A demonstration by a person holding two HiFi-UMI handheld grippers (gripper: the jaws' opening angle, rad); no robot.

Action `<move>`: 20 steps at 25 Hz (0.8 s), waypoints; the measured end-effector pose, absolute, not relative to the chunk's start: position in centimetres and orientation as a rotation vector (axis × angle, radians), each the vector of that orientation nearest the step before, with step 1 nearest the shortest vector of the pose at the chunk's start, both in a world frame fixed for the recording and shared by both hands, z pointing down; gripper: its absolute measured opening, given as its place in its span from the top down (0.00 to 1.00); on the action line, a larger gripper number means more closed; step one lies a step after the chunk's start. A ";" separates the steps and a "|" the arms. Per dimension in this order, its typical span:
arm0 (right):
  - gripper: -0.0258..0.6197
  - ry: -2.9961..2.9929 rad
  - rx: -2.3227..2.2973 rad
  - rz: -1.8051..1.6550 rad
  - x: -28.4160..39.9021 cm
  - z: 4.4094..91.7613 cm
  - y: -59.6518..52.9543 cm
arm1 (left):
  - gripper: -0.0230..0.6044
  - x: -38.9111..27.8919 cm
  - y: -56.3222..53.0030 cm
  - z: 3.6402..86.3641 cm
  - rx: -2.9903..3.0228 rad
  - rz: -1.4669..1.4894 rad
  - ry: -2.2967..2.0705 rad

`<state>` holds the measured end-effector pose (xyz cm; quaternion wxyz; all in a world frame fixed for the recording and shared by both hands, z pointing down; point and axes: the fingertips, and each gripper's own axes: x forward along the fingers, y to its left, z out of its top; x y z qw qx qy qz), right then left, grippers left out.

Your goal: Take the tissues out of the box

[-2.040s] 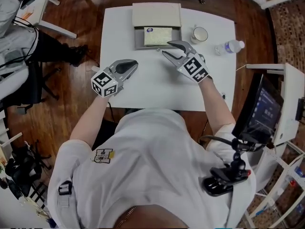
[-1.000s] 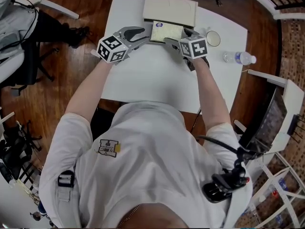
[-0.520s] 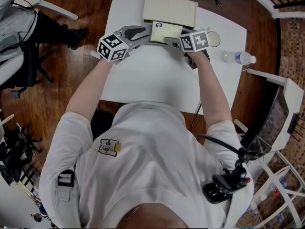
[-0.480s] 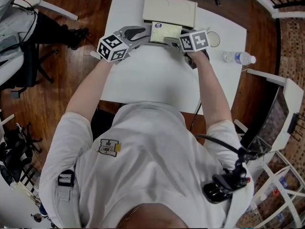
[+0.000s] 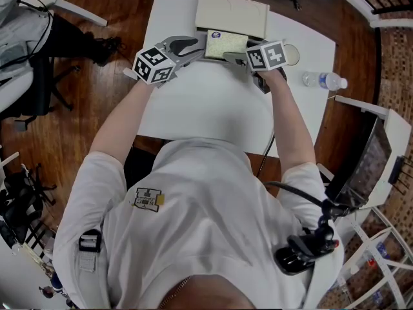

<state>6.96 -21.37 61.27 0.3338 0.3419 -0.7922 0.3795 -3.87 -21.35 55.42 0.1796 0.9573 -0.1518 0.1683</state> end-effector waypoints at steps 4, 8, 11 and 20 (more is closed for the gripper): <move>0.12 -2.019 0.735 0.720 6.6 61.1 -20.2 | 0.72 -3.9 -21.2 55.2 2.707 0.468 -0.436; 0.14 -2.009 0.739 0.580 6.0 59.7 -20.9 | 0.72 -4.0 -21.2 55.0 2.705 0.460 -0.445; 0.15 -1.986 0.683 0.447 5.4 58.5 -21.3 | 0.72 -4.0 -21.1 54.9 2.706 0.454 -0.447; 0.36 -1.797 0.267 0.066 5.4 60.0 -20.5 | 0.72 -3.3 -21.1 54.7 2.705 0.446 -0.444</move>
